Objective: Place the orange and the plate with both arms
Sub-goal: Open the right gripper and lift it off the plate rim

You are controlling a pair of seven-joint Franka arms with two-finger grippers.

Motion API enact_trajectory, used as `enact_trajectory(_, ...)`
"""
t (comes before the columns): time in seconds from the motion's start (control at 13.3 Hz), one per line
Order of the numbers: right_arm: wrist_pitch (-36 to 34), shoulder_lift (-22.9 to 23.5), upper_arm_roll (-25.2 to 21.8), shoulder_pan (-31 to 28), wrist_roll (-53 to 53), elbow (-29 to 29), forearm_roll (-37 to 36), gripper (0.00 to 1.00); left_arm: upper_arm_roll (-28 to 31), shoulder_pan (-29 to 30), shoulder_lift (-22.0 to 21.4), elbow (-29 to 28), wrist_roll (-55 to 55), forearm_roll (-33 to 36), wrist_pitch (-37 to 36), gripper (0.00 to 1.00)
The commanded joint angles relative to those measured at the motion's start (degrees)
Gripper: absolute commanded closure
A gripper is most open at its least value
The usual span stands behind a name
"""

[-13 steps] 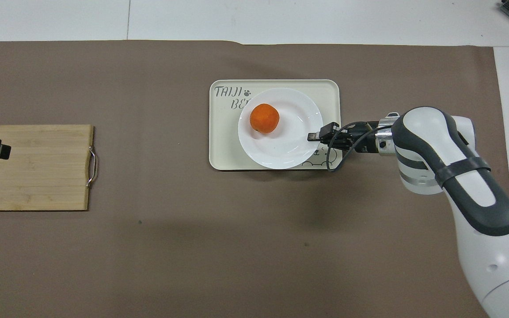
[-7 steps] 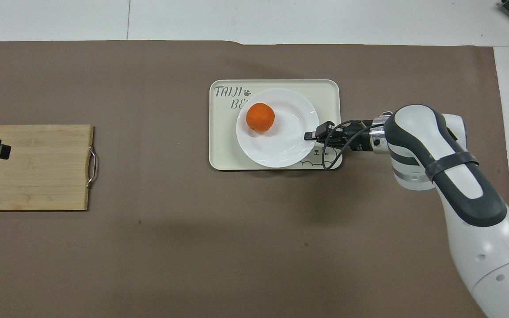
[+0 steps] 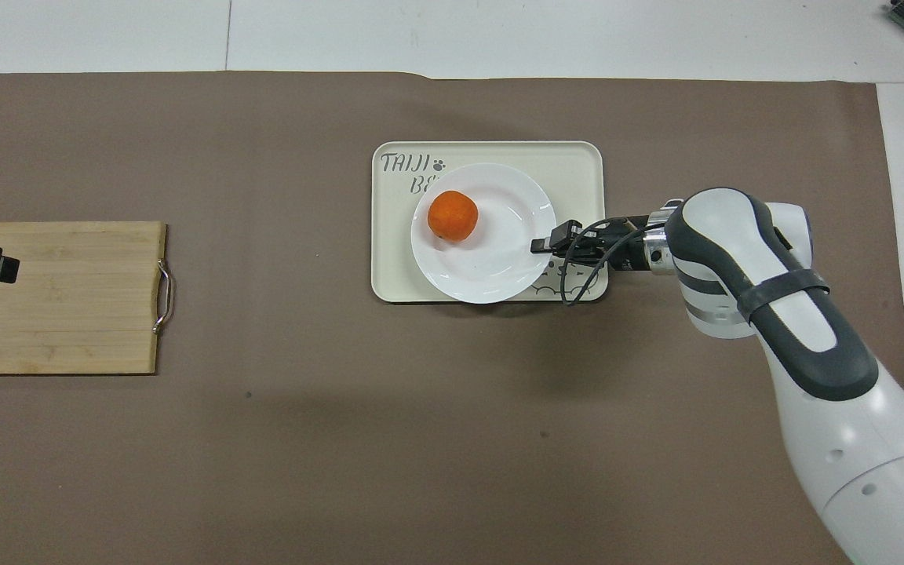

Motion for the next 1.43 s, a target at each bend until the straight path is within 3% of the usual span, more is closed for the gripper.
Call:
enact_trajectory(0.0,0.76,0.22,0.22,-0.31,-1.24,0.50,-2.02,1.00,-0.20,0.21,-0.67,-0.17,-0.57,0.98,-0.42,0.00)
enact_trajectory(0.3,0.76,0.22,0.14,-0.57,-1.95,0.50,-3.08,1.00,-0.20,0.21,-0.67,-0.08,-0.57,0.98,-0.33,0.00)
enact_trajectory(0.38,0.68,0.22,0.14,-0.75,-1.95,0.76,-3.43,0.74,-0.20,0.21,-0.67,-0.17,-0.57,0.98,-0.42,0.00)
enact_trajectory(0.45,0.85,0.22,0.14,-0.58,-1.95,0.85,-4.48,0.01,-0.20,0.21,-0.67,-0.08,-0.57,0.98,-0.33,0.00)
enact_trajectory(0.68,2.08,-0.04,-0.21,-0.49,-1.60,1.47,-6.23,0.00,-0.20,0.21,-0.67,-0.08,-0.57,0.98,-0.42,0.00)
enact_trajectory(0.98,6.03,-1.62,-0.74,-0.58,-1.07,2.61,-17.03,0.00,-0.20,0.21,-0.67,-0.17,-0.57,0.98,-0.33,0.00)
enact_trajectory(1.35,7.80,-6.88,-1.01,-0.49,10.58,2.61,-42.32,0.00,-0.20,0.21,-0.67,-0.17,-0.57,0.98,-0.42,0.00)
